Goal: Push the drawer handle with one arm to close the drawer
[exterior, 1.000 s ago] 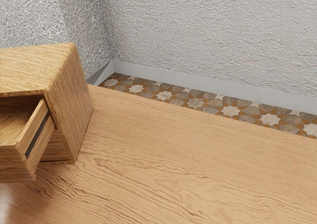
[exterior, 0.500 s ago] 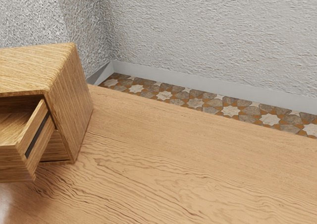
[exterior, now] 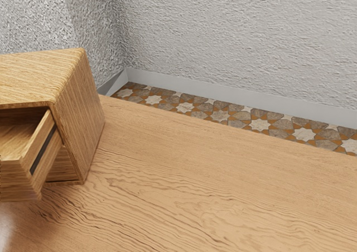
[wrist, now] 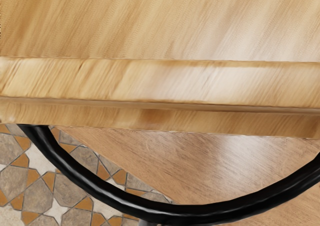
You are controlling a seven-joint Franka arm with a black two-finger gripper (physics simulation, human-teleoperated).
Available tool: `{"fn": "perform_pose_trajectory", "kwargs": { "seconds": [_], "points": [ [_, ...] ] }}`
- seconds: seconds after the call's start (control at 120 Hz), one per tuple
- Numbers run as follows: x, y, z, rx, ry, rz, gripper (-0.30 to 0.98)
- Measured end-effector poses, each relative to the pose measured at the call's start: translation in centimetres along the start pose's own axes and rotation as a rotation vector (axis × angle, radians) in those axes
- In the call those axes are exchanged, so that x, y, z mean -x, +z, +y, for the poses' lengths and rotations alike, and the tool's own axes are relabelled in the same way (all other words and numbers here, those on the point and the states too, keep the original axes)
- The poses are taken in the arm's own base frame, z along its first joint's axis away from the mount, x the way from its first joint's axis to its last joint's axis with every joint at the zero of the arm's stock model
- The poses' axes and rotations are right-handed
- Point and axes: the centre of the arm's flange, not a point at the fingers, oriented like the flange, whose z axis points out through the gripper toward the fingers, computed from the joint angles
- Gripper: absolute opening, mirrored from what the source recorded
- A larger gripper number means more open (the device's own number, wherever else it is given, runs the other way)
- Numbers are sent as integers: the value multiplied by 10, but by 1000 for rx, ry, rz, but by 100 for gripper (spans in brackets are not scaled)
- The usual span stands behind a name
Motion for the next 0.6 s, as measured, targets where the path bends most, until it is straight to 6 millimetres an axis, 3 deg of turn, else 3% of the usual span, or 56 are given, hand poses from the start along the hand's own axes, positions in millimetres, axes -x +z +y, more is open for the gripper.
{"fn": "perform_pose_trajectory", "kwargs": {
  "seconds": [0.208,0.6],
  "points": [
    [-19,-5,-10,9,-7,21,-10],
    [-57,-9,-7,10,20,51,-10]
  ]
}}
